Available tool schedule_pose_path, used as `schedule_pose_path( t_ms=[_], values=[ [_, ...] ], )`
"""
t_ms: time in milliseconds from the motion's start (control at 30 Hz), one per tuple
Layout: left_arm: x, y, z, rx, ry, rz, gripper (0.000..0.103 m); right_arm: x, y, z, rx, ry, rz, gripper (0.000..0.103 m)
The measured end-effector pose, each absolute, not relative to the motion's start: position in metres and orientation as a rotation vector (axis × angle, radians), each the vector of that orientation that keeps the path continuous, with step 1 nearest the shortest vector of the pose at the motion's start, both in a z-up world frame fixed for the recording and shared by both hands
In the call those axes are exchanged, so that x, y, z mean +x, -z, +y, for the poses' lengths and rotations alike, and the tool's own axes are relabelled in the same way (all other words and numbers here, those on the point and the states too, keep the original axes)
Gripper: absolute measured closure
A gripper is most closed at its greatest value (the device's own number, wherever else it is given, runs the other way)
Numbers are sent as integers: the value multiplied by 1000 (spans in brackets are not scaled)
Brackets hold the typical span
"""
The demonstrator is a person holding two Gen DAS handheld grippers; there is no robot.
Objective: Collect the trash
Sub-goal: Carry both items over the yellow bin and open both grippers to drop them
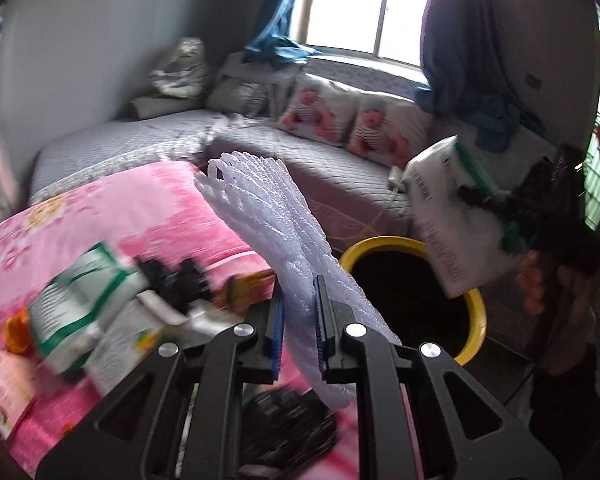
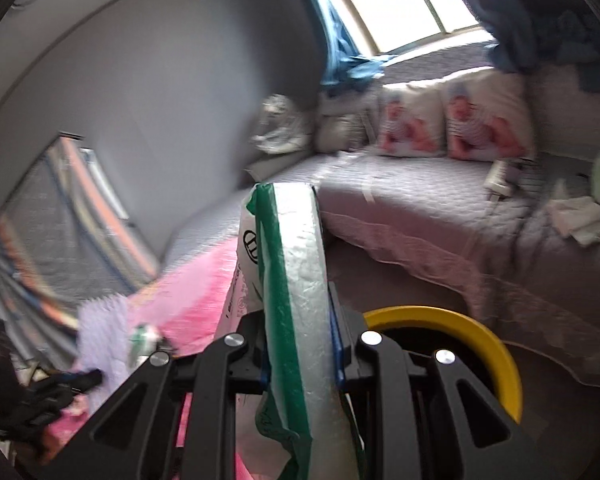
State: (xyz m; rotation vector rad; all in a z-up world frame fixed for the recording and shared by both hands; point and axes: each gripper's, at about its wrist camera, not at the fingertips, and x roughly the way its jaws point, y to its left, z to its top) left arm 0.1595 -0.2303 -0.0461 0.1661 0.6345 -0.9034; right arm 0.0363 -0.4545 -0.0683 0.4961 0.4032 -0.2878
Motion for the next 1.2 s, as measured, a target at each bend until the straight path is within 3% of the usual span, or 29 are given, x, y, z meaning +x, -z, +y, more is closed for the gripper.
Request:
schedule_pose_path(
  t_ms=[267,533,633,767,1000,1033,1133,1200],
  values=[
    [159,52,-321,184,985,666,91,35,139,-495,549,371,527,82],
    [167,66,-382,129,985,735,91,27,170,-508,584,416,601,82],
    [170,73,-395,110,980,754,91,23,174,-511,601,426,597,77],
    [171,88,-407,108,975,788,91,15,168,-515,614,465,568,61],
    [168,110,-412,135,954,834,88,-36,131,-534,665,558,394,56],
    [167,112,-411,138,951,837,81,-45,127,-535,671,570,371,56],
    [165,115,-409,124,928,839,34,-70,114,-533,666,599,315,51],
    [162,114,-403,112,913,821,30,-85,107,-530,652,619,286,47]
  ],
)
